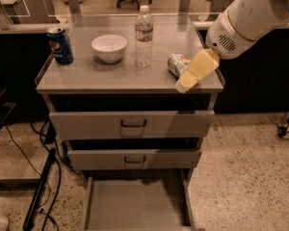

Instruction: Place water bottle into bottom drawer

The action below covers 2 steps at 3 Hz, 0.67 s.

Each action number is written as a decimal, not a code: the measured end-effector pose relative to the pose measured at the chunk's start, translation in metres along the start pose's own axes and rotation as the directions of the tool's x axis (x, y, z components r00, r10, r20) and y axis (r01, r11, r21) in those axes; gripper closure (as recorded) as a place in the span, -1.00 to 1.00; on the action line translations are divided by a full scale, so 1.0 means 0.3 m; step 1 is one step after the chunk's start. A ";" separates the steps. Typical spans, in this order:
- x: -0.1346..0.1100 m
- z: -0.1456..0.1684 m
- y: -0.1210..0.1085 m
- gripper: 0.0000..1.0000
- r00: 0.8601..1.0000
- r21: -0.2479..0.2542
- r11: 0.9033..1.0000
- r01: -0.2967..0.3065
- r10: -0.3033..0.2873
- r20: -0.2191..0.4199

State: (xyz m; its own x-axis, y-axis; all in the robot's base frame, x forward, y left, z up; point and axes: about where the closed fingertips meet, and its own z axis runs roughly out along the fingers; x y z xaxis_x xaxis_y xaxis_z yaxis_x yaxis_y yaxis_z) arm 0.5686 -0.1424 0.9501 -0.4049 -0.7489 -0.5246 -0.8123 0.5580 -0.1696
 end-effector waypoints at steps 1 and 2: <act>-0.017 0.004 0.006 -1.00 1.000 0.003 1.000 -0.010 0.010 0.024; -0.067 0.065 0.012 -1.00 0.995 0.000 0.998 -0.067 0.067 0.080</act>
Offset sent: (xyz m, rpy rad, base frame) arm 0.0733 0.0535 0.0062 0.2896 -0.1711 -0.1941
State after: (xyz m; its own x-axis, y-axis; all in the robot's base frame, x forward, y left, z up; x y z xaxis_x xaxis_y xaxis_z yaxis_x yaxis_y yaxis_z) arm 0.5820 -0.1184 0.9438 -0.4235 -0.6790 -0.5997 -0.7833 0.6070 -0.1342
